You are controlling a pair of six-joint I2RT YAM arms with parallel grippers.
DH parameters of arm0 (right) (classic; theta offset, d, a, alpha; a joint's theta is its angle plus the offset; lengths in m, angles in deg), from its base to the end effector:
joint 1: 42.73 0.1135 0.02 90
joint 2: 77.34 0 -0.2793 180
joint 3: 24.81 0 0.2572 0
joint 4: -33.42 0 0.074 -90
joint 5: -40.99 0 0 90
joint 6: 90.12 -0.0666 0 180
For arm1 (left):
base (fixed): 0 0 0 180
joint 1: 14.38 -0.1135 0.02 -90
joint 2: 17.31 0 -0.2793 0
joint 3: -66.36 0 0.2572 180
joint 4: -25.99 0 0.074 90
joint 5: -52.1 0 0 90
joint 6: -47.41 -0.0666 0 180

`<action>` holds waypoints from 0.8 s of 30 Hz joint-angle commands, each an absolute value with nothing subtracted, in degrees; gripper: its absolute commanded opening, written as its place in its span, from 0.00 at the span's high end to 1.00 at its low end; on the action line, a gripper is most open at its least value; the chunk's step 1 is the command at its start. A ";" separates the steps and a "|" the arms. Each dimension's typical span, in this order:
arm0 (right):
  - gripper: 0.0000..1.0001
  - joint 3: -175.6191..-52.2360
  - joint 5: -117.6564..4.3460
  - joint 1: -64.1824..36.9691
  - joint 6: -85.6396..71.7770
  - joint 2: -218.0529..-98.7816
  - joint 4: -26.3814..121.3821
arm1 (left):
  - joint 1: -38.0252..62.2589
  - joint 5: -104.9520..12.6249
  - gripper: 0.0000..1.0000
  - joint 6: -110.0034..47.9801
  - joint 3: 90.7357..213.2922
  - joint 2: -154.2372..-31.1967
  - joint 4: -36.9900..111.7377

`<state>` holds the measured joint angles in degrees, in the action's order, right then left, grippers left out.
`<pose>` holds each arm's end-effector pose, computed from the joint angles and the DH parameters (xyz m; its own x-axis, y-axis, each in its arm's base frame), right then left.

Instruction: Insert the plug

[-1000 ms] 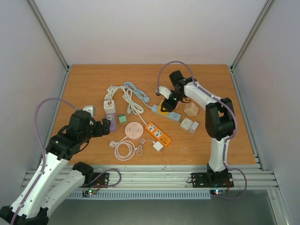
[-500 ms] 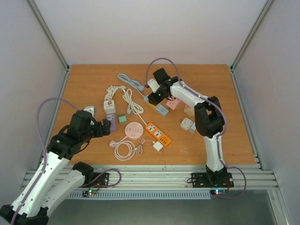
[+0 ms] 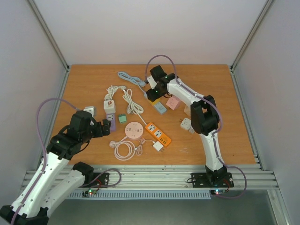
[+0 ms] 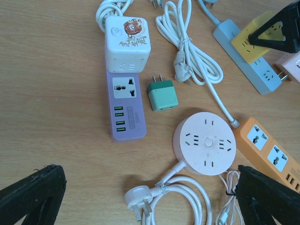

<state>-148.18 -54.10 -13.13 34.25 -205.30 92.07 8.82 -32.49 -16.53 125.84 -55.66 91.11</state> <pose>0.4417 0.2577 0.1878 -0.3435 -0.8418 -0.4164 -0.8731 0.4496 -0.1888 0.1328 -0.0501 0.2821 -0.7184 -0.1679 -0.6751 0.0159 0.9662 -0.2572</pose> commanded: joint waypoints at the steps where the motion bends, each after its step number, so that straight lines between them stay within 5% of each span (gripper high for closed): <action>1: 0.66 -148.02 -57.20 -13.73 29.09 -211.71 97.97 | 8.57 -31.93 0.01 -17.30 125.23 -54.62 89.35; 24: 0.61 -137.75 -43.46 -10.94 9.71 -213.61 96.18 | 8.61 -31.16 0.01 -17.37 125.28 -54.93 89.48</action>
